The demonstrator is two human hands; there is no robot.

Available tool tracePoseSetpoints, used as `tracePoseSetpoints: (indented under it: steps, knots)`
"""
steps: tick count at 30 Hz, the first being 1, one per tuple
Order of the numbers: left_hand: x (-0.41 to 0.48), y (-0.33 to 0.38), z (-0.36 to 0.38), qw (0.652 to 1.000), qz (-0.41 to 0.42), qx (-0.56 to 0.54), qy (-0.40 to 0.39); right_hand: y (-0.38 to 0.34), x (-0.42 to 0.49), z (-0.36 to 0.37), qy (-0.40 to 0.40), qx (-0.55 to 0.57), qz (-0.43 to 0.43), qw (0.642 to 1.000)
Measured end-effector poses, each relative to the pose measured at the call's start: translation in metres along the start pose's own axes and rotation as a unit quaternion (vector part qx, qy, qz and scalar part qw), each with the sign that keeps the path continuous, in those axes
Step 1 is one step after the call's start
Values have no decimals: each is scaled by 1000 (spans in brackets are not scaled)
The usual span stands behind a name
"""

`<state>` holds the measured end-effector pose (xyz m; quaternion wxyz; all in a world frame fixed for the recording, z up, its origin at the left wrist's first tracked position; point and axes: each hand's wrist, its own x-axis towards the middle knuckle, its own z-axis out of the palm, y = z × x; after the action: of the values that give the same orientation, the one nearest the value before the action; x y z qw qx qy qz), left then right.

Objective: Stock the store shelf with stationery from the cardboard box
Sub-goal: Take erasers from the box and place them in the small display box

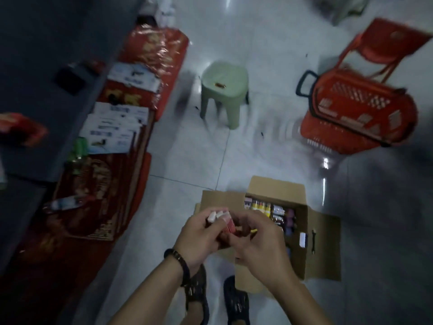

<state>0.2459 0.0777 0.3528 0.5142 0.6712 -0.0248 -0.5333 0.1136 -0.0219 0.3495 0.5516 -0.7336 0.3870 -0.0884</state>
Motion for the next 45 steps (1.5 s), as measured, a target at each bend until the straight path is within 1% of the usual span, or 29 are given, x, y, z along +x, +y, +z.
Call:
tracePoseSetpoints:
  steps: [2,6,9,11,15,17,20,24,26,29,31,35,39,41,44,45]
  knots:
    - [-48,42,-17,999,25,-22,0,-61,-9,-10,-33,1,-21,999]
    - [-146,103,-59,993,82,-82,24,-176,-28,-17,-140,39,-44,988]
    - [-220,128,-98,978,111,-170,56,-251,-43,1,-191,21,-104,976]
    - [-261,136,-120,969,122,-202,74,-290,-54,16,-212,33,-135,967]
    - [-353,135,-180,944,144,-252,159,-369,-105,76,-260,83,-168,947]
    - [-399,129,-213,935,148,-266,182,-399,-138,114,-285,97,-188,935]
    - [-470,117,-265,931,162,-265,193,-439,-197,173,-304,104,-212,923]
    - [-557,93,-332,929,202,-243,193,-483,-271,251,-310,53,-302,900]
    - [-594,79,-364,926,222,-232,200,-501,-303,286,-300,39,-345,889]
    - [-637,60,-407,916,255,-215,222,-520,-343,334,-276,19,-429,860]
    - [-660,49,-434,911,274,-201,235,-531,-363,363,-275,5,-473,837]
    - [-693,32,-484,898,297,-182,269,-557,-383,411,-314,2,-506,803]
    - [-710,20,-538,881,309,-169,317,-589,-384,463,-366,9,-532,764]
    - [-715,18,-566,876,306,-164,336,-606,-377,494,-386,-1,-555,737]
    - [-721,23,-607,868,301,-166,357,-634,-362,543,-398,-21,-616,680]
    - [-721,25,-622,864,301,-176,364,-644,-356,559,-402,-23,-624,670]
